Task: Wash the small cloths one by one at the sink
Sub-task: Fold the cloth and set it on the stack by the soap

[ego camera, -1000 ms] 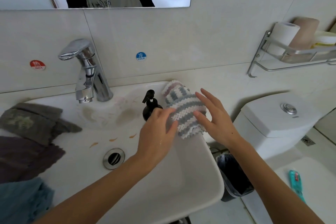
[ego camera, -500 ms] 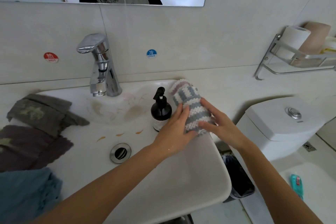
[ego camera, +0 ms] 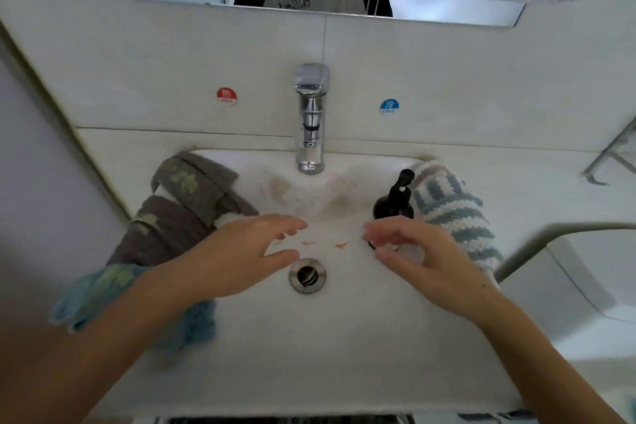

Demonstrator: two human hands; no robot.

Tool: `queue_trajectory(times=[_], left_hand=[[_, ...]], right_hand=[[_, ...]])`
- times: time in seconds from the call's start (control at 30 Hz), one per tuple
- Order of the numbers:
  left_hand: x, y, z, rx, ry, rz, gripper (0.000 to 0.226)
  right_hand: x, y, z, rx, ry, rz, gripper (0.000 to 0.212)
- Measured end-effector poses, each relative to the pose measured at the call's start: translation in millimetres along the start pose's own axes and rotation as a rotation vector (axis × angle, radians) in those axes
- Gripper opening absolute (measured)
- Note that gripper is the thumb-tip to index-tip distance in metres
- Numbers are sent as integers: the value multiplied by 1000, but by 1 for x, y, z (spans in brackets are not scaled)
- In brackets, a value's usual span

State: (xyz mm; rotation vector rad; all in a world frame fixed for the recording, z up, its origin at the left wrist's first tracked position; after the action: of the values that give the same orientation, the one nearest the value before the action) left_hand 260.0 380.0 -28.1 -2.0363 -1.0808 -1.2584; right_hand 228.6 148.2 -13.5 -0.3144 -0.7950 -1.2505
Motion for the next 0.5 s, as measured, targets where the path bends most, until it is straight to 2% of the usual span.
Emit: queue_trajectory(times=[0.17, 0.27, 0.37, 0.43, 0.5], left_hand=[[23, -48, 46, 164, -152, -90, 39], [45, -64, 73, 267, 16, -247, 40], [68, -77, 105, 442, 140, -403, 44], [72, -84, 129, 583, 147, -368, 53], [69, -88, 146, 686, 70, -251, 61]], right_hand=[[-62, 40, 32, 103, -207, 266, 30], [-91, 56, 49, 157, -302, 375, 32], [-108, 63, 58, 188, -315, 392, 32], [-115, 61, 57, 183, -286, 392, 31], [-119, 58, 53, 177, -277, 398, 29]])
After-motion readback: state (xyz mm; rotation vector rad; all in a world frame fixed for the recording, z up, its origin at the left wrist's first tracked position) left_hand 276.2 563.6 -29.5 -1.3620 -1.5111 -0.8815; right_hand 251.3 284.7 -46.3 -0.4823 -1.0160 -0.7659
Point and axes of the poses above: each hand's wrist, its own y-axis towards the middle knuckle, its own x-axis out of the back of the hand, z = x × y, the point moved 5 cm from there along y, towards the middle knuckle, and after that the axes turned 2 degrees about -x, right-handed, at the moved point
